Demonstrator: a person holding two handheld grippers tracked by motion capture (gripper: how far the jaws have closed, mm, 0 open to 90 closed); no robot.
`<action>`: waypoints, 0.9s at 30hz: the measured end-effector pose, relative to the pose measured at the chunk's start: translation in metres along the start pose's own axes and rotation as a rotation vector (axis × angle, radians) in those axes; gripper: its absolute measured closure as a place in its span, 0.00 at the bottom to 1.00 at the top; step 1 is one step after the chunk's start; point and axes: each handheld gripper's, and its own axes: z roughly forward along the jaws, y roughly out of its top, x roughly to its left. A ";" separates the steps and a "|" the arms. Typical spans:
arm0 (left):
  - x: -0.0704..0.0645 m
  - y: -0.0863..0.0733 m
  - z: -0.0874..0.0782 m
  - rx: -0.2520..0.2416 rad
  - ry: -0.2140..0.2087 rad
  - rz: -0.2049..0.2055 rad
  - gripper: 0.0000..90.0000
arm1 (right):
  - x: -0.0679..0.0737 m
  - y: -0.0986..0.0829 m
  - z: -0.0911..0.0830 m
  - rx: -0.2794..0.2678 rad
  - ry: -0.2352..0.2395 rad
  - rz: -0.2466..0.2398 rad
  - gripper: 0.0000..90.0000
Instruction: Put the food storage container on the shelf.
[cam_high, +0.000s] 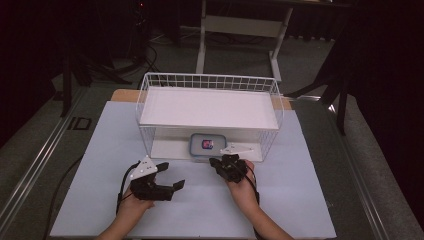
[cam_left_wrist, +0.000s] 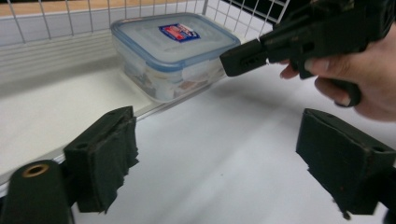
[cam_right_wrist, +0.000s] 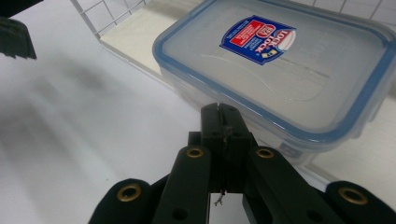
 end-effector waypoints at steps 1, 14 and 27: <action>0.000 -0.001 0.001 0.005 0.002 0.005 0.12 | 0.001 0.000 0.001 0.003 -0.002 -0.004 1.00; 0.003 -0.007 0.004 0.041 0.011 0.005 0.02 | 0.000 0.006 0.013 0.018 -0.004 -0.007 1.00; 0.003 -0.008 0.004 0.036 0.013 0.001 0.02 | -0.007 0.006 0.024 0.027 -0.023 0.018 1.00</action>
